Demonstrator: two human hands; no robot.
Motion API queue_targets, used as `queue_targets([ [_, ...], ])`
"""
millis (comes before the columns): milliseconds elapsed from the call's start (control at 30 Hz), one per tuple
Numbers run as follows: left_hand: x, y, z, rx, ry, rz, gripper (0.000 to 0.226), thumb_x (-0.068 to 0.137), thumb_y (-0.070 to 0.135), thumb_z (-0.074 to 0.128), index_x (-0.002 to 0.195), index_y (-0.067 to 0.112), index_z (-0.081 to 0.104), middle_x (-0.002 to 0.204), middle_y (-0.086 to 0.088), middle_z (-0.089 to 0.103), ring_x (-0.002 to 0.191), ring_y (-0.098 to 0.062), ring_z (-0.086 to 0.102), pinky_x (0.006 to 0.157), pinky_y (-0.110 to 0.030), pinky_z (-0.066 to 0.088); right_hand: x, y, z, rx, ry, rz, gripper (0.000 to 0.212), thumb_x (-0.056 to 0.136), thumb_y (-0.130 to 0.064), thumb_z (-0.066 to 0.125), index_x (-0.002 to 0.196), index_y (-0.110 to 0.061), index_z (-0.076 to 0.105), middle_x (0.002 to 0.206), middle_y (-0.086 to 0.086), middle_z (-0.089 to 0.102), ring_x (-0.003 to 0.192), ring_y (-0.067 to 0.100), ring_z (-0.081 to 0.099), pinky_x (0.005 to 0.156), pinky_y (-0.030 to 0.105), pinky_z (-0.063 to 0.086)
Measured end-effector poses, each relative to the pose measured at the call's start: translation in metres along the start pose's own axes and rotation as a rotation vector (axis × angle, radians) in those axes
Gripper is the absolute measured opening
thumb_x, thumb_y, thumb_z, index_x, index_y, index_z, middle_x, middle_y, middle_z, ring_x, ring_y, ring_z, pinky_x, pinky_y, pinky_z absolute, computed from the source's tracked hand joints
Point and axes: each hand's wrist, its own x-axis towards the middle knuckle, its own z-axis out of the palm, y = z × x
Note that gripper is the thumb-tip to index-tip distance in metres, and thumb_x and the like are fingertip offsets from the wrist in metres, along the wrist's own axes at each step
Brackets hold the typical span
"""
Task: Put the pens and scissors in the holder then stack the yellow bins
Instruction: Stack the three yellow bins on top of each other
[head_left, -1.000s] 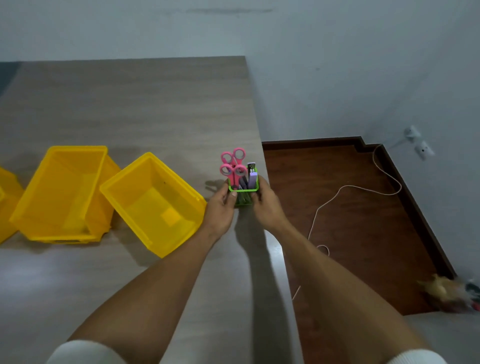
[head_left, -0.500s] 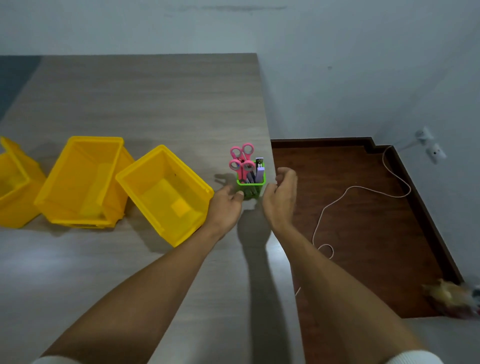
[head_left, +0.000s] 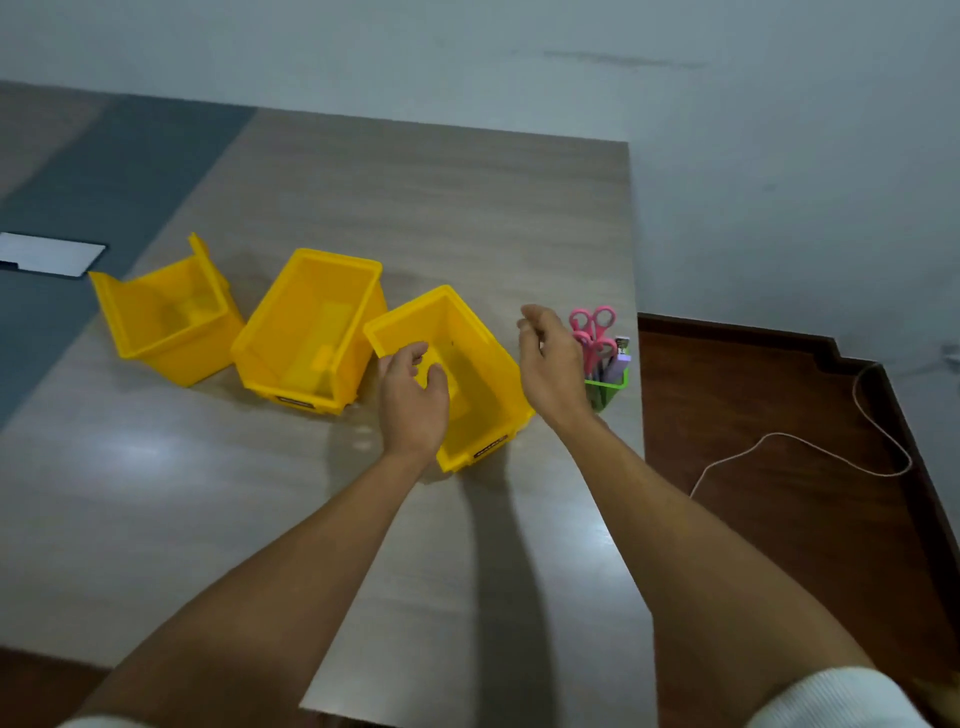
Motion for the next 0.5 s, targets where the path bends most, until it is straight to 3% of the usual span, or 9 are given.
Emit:
queue_targets([
  [67,0.005,-0.015,-0.01,0.079,0.041,-0.048,0.048,0.091,0.013,0.068,0.138,0.005,0.059,0.139,-0.019,0.056,0.131,-0.034,0.053,0.115,-0.042,0.038,0.004,0.001,0.013,-0.076,-0.127,0.005,0.039,0.106,-0.019,0.045,0.142,-0.009,0.054,0.143,0.009,0.061,0.132,0.026,0.056,0.113,0.033,0.04],
  [167,0.011,-0.032,-0.019,0.08,0.0,-0.192,0.066,0.088,0.014,0.07,0.149,0.003,0.045,0.153,-0.021,0.046,0.146,-0.037,0.036,0.121,-0.043,0.028,0.004,-0.001,0.026,-0.157,-0.224,0.046,0.043,0.108,-0.019,0.041,0.149,-0.006,0.046,0.152,0.011,0.052,0.139,0.027,0.048,0.107,0.027,0.035],
  [233,0.01,-0.035,-0.025,-0.02,-0.045,-0.281,0.076,0.091,0.014,0.068,0.156,0.004,0.031,0.161,-0.019,0.038,0.151,-0.037,0.03,0.122,-0.044,0.028,0.002,-0.002,0.033,-0.191,-0.262,0.063,0.039,0.109,-0.018,0.04,0.143,0.0,0.05,0.142,0.02,0.057,0.13,0.034,0.053,0.104,0.036,0.041],
  [300,0.007,-0.037,-0.03,-0.1,-0.104,-0.363,0.074,0.099,0.013,0.06,0.161,0.007,0.021,0.167,-0.013,0.031,0.153,-0.033,0.031,0.121,-0.042,0.031,-0.001,-0.001,0.039,-0.188,-0.253,0.07,0.033,0.109,-0.016,0.04,0.126,0.006,0.057,0.122,0.029,0.062,0.108,0.038,0.059,0.094,0.047,0.047],
  [500,0.019,-0.054,-0.037,-0.138,-0.181,-0.256,0.053,0.102,0.011,0.048,0.153,0.026,0.042,0.15,-0.002,0.056,0.134,-0.027,0.054,0.113,-0.046,0.044,-0.007,0.005,0.054,-0.185,-0.21,0.105,0.026,0.105,-0.01,0.045,0.11,-0.001,0.068,0.101,0.02,0.07,0.088,0.035,0.063,0.078,0.045,0.05],
])
